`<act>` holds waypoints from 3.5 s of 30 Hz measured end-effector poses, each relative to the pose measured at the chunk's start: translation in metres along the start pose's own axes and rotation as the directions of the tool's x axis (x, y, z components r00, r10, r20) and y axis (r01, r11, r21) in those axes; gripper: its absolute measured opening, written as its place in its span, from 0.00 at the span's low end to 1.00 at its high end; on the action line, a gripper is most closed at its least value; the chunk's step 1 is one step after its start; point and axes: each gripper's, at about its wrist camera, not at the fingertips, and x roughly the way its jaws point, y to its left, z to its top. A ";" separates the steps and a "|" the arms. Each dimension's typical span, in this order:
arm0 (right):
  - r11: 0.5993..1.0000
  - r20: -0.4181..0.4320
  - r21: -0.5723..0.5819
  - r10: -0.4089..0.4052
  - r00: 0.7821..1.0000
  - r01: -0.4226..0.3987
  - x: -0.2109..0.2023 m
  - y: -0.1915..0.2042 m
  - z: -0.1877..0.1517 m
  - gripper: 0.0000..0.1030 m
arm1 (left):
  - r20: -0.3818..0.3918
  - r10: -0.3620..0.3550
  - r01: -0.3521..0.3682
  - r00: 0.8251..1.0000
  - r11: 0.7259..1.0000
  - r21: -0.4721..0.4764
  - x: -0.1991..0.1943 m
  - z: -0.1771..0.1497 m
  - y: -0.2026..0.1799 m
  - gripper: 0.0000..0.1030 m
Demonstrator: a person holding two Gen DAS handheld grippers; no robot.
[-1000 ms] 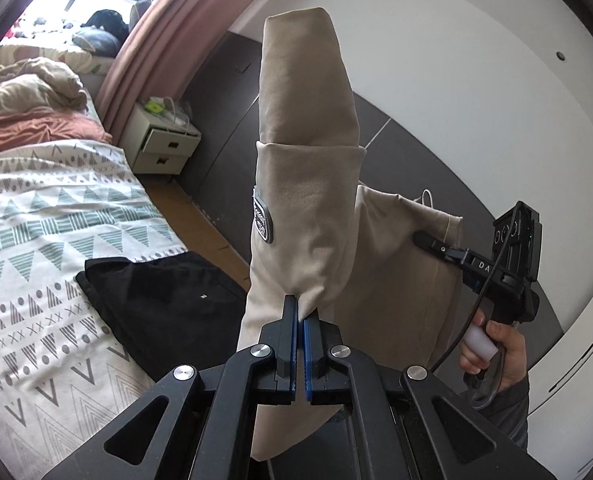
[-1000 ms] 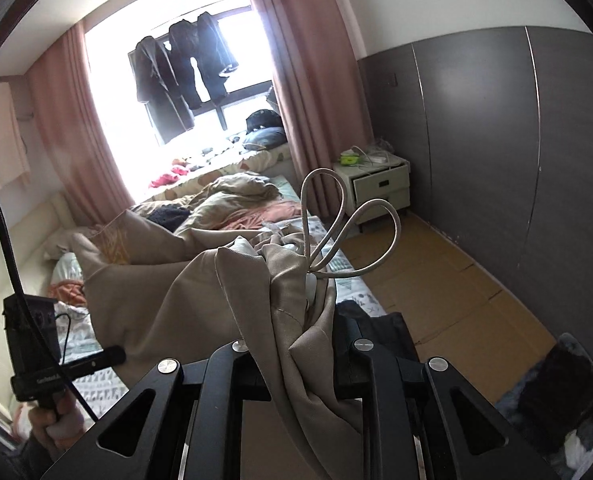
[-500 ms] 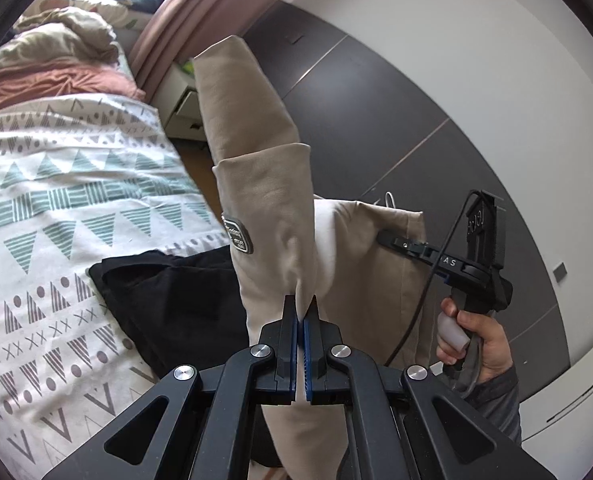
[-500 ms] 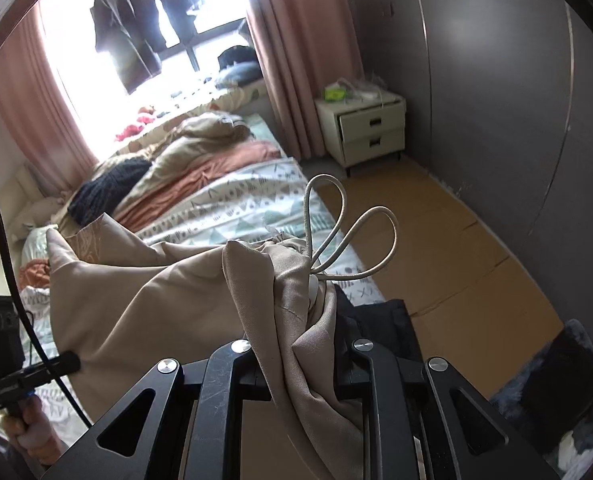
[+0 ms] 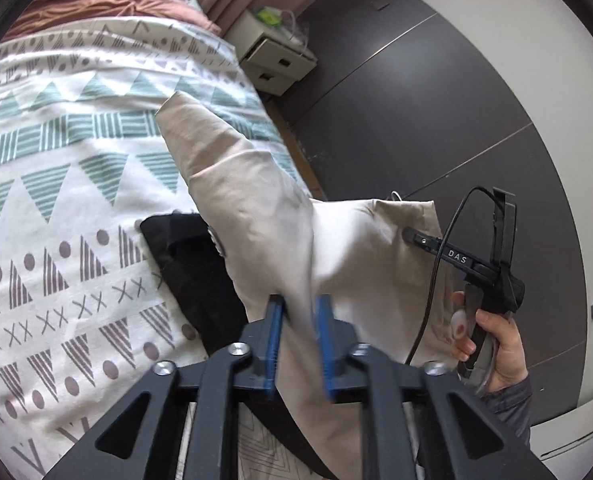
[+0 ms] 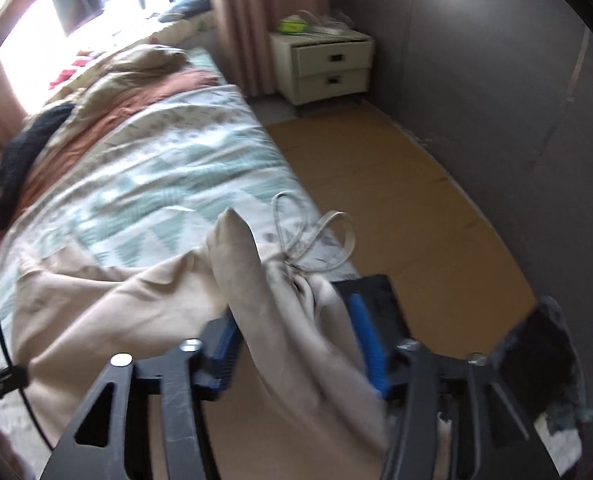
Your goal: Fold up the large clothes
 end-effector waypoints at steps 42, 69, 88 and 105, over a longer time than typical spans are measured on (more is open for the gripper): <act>0.762 0.246 0.554 0.236 0.940 -0.336 -0.040 -0.171 -0.218 0.10 | -0.112 0.035 -0.030 0.993 0.998 0.047 0.061 -0.034 -0.019 0.54; 0.907 0.186 0.395 0.074 0.980 -0.144 -0.194 -0.085 -0.251 0.90 | 0.109 0.075 -0.091 0.991 0.984 0.154 -0.126 -0.079 -0.046 0.95; 0.968 0.314 0.241 -0.014 0.949 -0.065 -0.310 0.040 -0.307 0.99 | 0.339 0.058 -0.164 0.939 0.942 0.293 -0.299 -0.171 -0.034 1.00; 0.965 0.425 0.250 -0.041 0.904 -0.074 -0.355 0.121 -0.386 1.00 | 0.571 0.169 -0.406 0.804 0.856 0.319 -0.441 -0.299 -0.010 1.00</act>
